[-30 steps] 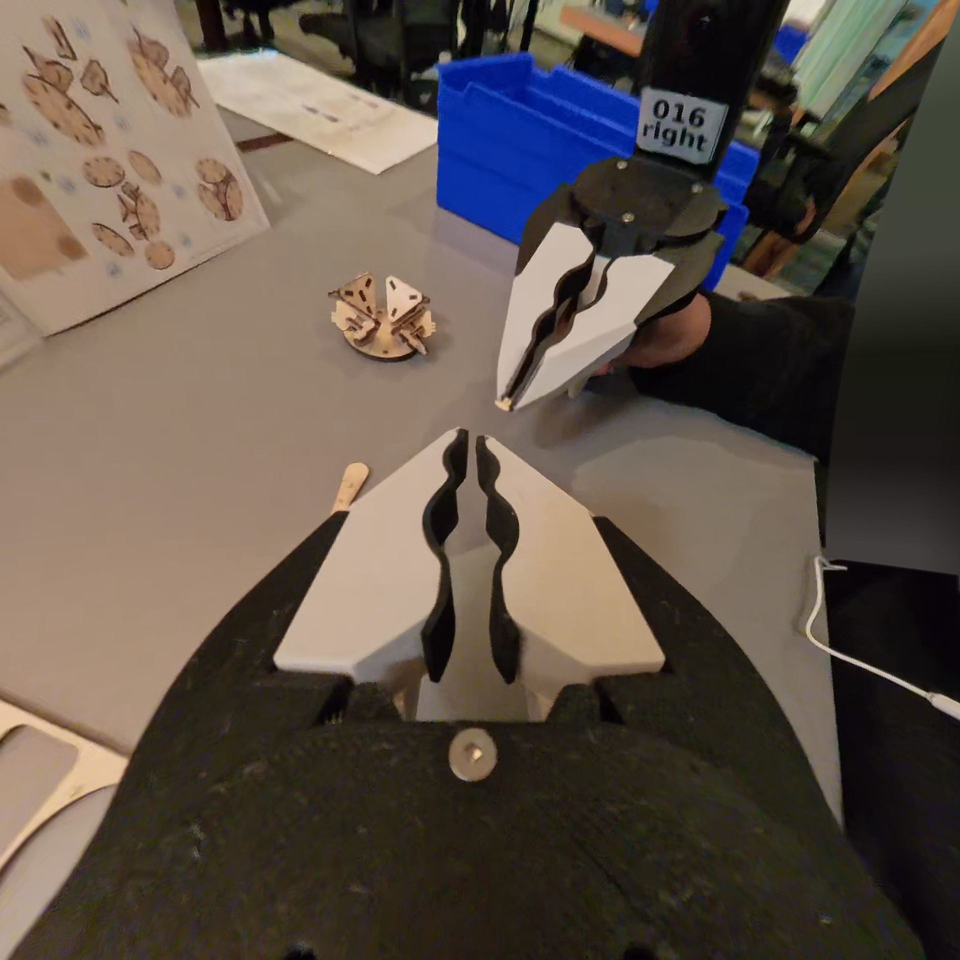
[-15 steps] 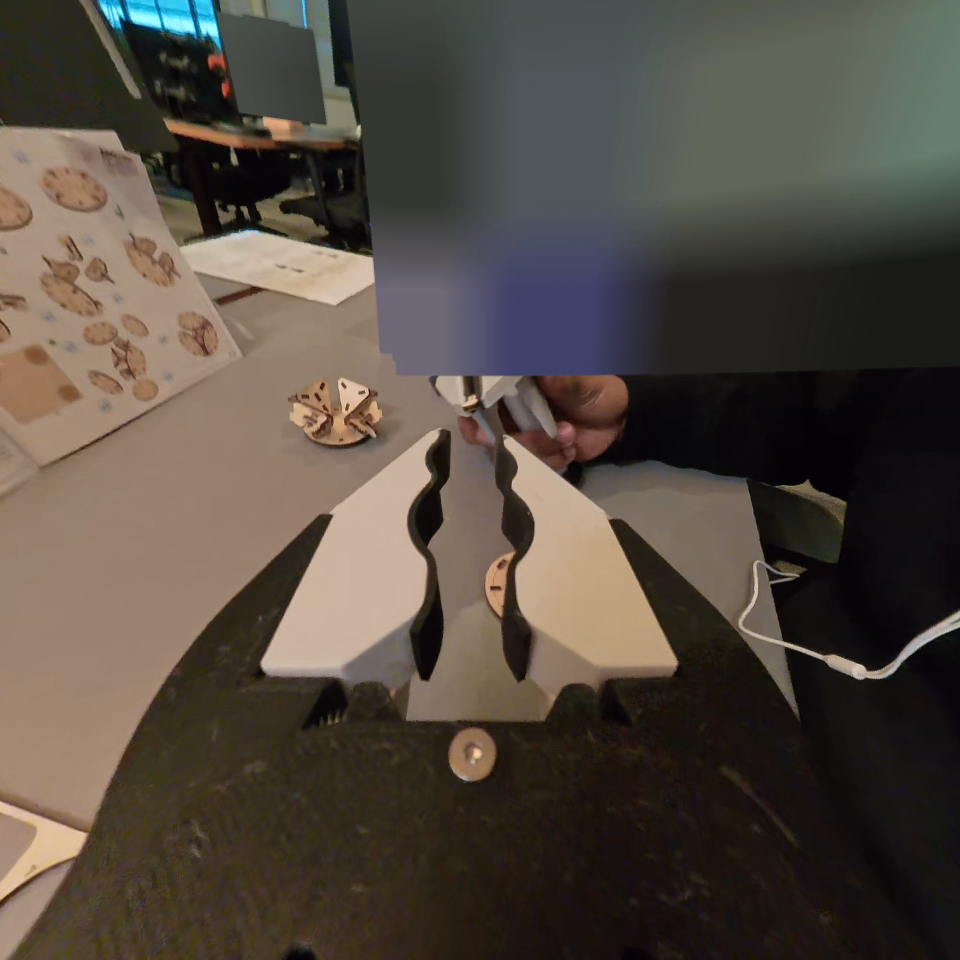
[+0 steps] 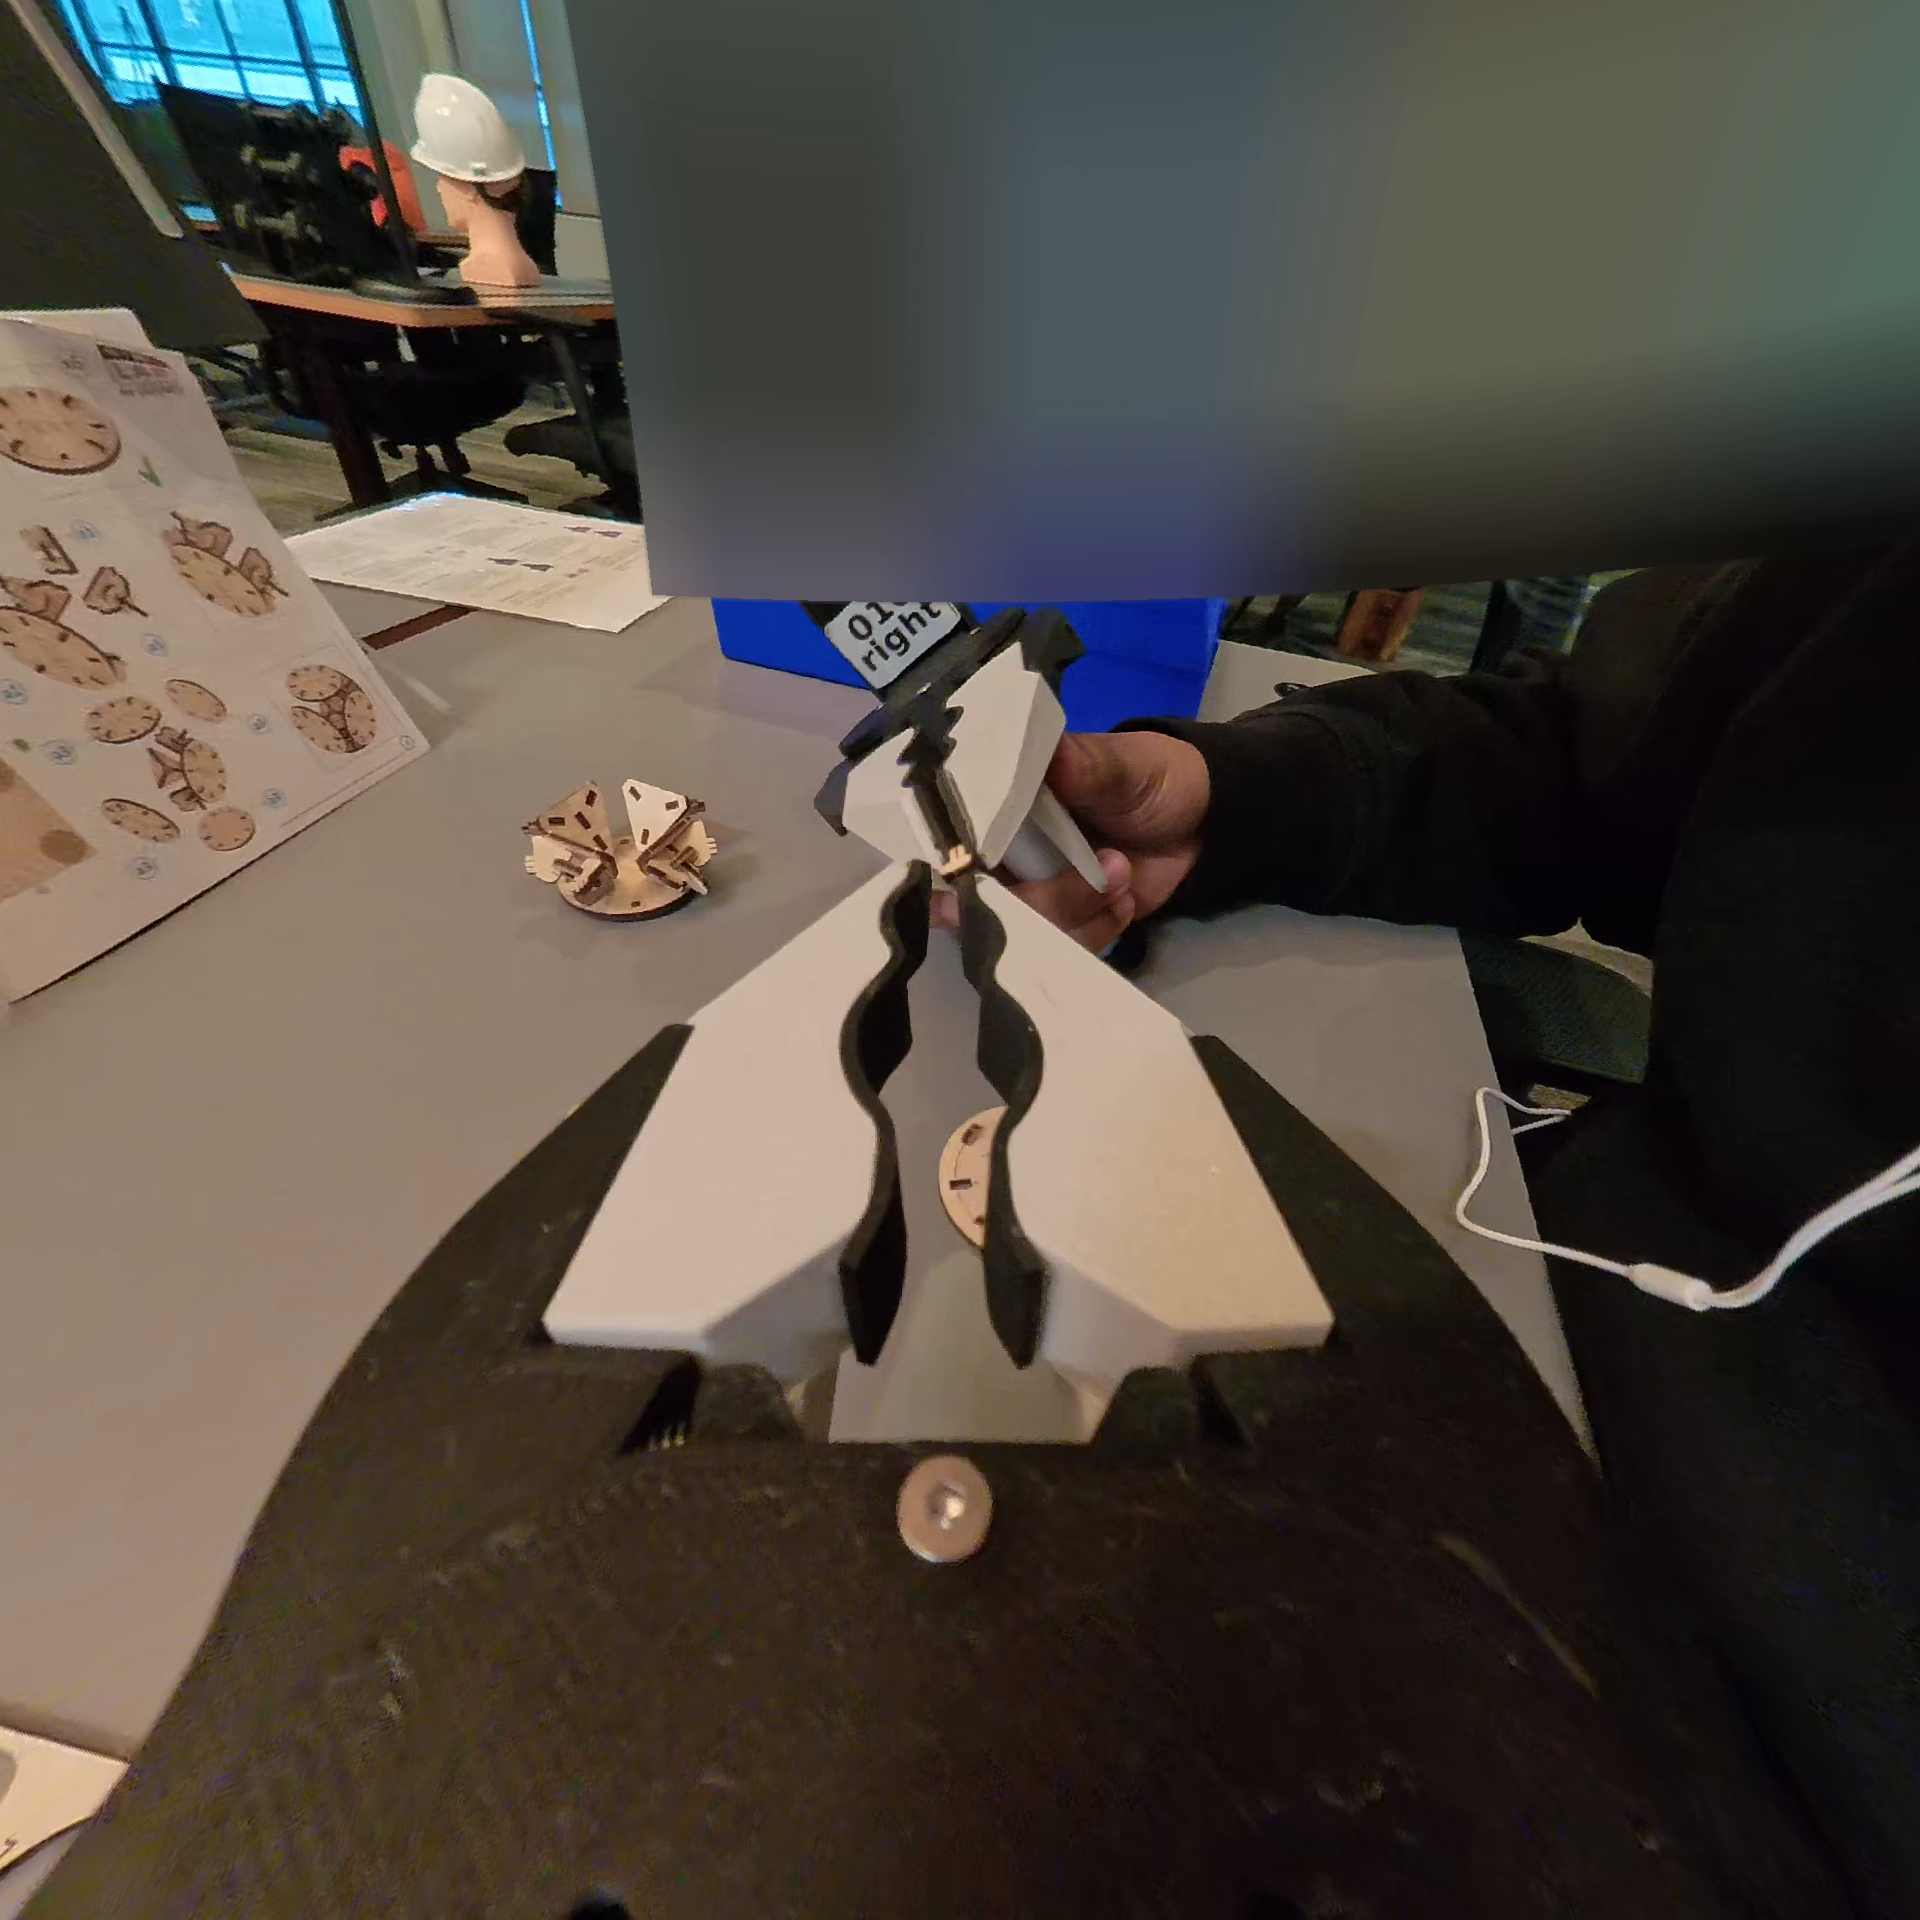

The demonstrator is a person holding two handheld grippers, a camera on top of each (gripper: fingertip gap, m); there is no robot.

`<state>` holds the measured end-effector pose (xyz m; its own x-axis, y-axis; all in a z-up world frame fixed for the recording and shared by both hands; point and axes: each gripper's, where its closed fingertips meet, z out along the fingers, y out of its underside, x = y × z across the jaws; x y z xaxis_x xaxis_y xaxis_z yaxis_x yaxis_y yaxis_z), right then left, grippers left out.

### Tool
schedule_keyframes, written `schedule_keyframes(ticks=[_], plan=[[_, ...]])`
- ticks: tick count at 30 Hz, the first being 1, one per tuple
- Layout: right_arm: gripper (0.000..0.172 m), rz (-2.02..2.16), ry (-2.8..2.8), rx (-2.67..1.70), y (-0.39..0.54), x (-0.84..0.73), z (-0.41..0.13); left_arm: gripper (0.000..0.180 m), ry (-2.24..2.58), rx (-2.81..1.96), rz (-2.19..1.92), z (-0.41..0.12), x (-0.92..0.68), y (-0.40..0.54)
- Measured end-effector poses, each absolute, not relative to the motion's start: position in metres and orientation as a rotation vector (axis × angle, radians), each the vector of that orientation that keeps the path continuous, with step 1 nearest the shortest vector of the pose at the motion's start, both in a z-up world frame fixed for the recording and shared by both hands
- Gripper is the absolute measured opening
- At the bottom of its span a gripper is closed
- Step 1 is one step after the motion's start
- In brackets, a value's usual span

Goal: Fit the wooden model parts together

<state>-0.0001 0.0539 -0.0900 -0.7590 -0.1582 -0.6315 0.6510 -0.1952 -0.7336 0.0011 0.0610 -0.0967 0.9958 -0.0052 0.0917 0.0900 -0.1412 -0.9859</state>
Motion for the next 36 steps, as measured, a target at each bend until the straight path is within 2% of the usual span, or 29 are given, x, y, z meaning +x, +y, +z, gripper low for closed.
schedule_keyframes(ticks=[16, 17, 19, 30, 36], plan=[[0.001, -1.91, 1.435, 0.582, 0.055, 0.003, -0.091, 0.0, -0.018, -1.717, -0.064, -0.096, 0.007, 0.061], [0.003, -1.916, 1.43, 0.59, 0.055, 0.002, -0.091, 0.0, -0.023, -1.711, -0.063, -0.096, 0.006, 0.061], [0.025, -1.953, 1.42, 0.615, 0.058, -0.003, -0.089, 0.0, -0.047, -1.702, -0.053, -0.094, 0.002, 0.059], [0.01, -2.138, 1.897, 0.635, 0.054, -0.01, -0.097, 0.0, -0.06, -1.785, 0.145, -0.107, -0.012, 0.06], [0.008, -2.165, 1.927, 0.713, 0.057, -0.017, -0.099, 0.0, -0.015, -1.828, 0.256, -0.113, -0.012, 0.063]])
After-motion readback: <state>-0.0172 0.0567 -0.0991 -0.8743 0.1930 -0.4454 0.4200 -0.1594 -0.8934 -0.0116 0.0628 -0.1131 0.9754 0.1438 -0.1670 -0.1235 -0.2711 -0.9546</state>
